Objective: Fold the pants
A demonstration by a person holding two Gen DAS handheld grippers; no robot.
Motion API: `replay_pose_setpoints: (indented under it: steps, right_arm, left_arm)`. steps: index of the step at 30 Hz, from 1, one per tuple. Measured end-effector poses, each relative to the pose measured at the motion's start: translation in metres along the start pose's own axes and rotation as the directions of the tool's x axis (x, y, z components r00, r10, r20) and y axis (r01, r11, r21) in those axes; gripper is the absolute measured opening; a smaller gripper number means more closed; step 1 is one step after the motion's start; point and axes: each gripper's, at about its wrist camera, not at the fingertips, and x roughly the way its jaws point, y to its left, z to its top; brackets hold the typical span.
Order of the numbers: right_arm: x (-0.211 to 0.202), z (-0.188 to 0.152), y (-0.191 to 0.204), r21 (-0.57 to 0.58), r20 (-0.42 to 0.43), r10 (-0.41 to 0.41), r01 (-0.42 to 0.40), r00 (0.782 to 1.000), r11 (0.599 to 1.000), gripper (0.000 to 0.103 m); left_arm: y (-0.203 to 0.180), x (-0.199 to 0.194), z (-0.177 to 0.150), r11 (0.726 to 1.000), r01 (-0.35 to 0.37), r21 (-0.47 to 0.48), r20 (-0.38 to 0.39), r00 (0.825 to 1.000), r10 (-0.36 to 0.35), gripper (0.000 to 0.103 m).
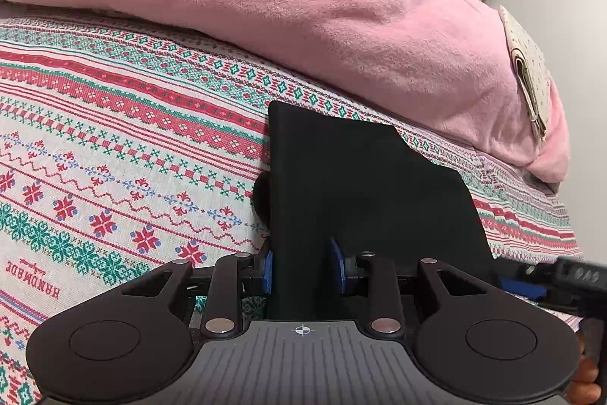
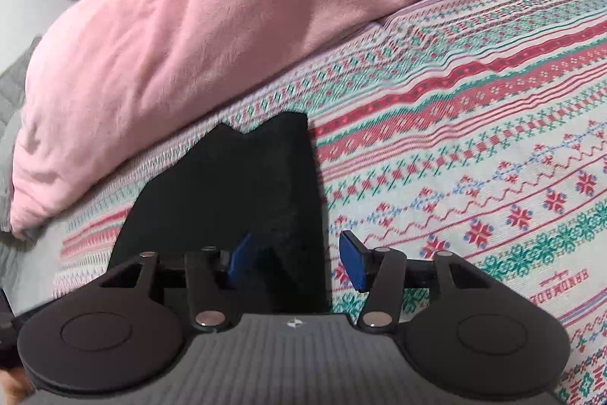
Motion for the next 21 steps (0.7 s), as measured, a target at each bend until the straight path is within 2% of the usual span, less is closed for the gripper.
replay_pose_setpoints:
  steps: [2, 3, 4, 6, 8, 11, 16, 21]
  right_arm:
    - [0.009, -0.004, 0.002, -0.028, -0.034, -0.027, 0.026, 0.999, 0.999, 0.062]
    - [0.013, -0.006, 0.004, -0.040, -0.039, -0.031, 0.030, 0.999, 0.999, 0.049]
    - [0.015, -0.007, 0.007, -0.054, -0.043, -0.029, 0.026, 0.999, 0.998, 0.043]
    - [0.016, -0.009, 0.015, -0.103, -0.029, -0.051, 0.048, 0.998, 0.994, 0.033]
    - [0.014, -0.011, 0.024, -0.158, -0.002, -0.060, 0.058, 0.998, 0.986, 0.029]
    - [0.013, -0.011, 0.031, -0.208, 0.032, -0.071, 0.076, 0.997, 0.975, 0.028]
    - [0.022, -0.009, 0.027, -0.225, 0.005, -0.096, 0.094, 0.995, 0.970, 0.031]
    - [0.007, -0.015, 0.028, -0.232, 0.024, -0.140, 0.142, 0.990, 0.962, 0.042]
  left_arm:
    - [-0.001, 0.000, 0.000, 1.000, 0.000, 0.000, 0.000, 1.000, 0.000, 0.030]
    - [-0.001, 0.000, 0.000, 1.000, -0.001, 0.002, 0.001, 1.000, 0.001, 0.030]
    - [-0.002, 0.000, 0.000, 1.000, -0.003, 0.004, 0.002, 1.000, 0.003, 0.030]
    - [-0.002, 0.000, -0.001, 1.000, -0.004, 0.004, 0.003, 1.000, 0.004, 0.030]
    - [-0.003, -0.001, -0.001, 1.000, -0.004, 0.007, 0.005, 1.000, 0.004, 0.028]
    - [-0.005, -0.001, -0.001, 1.000, -0.006, 0.014, 0.008, 1.000, 0.006, 0.028]
    - [-0.005, -0.002, 0.001, 1.000, -0.009, 0.019, 0.004, 1.000, 0.009, 0.031]
    - [-0.013, -0.015, 0.003, 0.995, -0.073, 0.064, 0.040, 0.997, 0.070, 0.031]
